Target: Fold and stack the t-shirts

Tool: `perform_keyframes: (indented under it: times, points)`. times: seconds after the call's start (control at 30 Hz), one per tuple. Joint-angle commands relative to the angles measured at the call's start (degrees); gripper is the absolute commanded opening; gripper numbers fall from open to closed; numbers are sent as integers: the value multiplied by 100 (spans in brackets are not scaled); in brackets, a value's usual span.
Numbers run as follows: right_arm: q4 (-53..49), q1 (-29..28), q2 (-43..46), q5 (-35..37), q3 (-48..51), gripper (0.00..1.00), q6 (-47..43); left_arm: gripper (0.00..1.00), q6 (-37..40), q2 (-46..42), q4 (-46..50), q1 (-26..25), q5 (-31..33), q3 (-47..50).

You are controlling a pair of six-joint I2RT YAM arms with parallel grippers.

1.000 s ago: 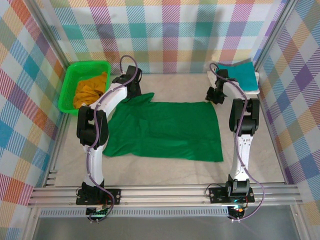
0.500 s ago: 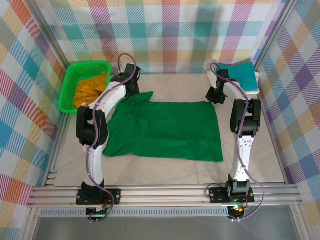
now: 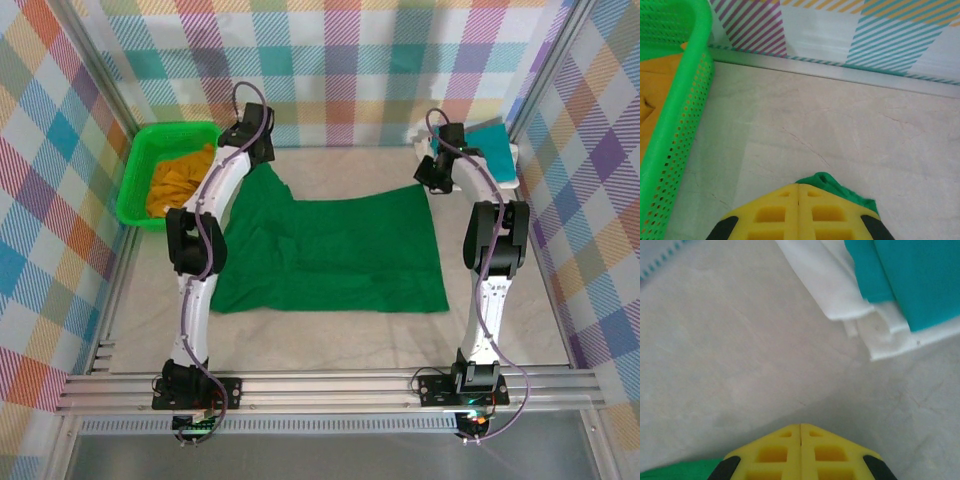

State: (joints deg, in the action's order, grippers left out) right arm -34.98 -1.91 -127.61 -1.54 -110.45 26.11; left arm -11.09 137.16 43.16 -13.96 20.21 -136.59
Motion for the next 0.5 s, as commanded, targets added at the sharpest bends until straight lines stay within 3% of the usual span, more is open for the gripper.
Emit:
perform_keyframes:
  times: [0.0, 0.1, 0.3, 0.47]
  points:
    - [141, -33, -196, -118, -375, 0, -51, 0, 265, 121, 372, 95, 4, -586]
    - [405, -37, -2, -240, -138, 0, -19, 0, 255, -182, 347, 78, 18, -238]
    - [867, -4, 740, -205, 908, 0, 128, 0, 227, -1941, -1344, 60, -197, 2773]
    - [1008, 49, 969, -182, 1465, 0, 237, 0, 327, -2433, -1489, 60, 50, 3785]
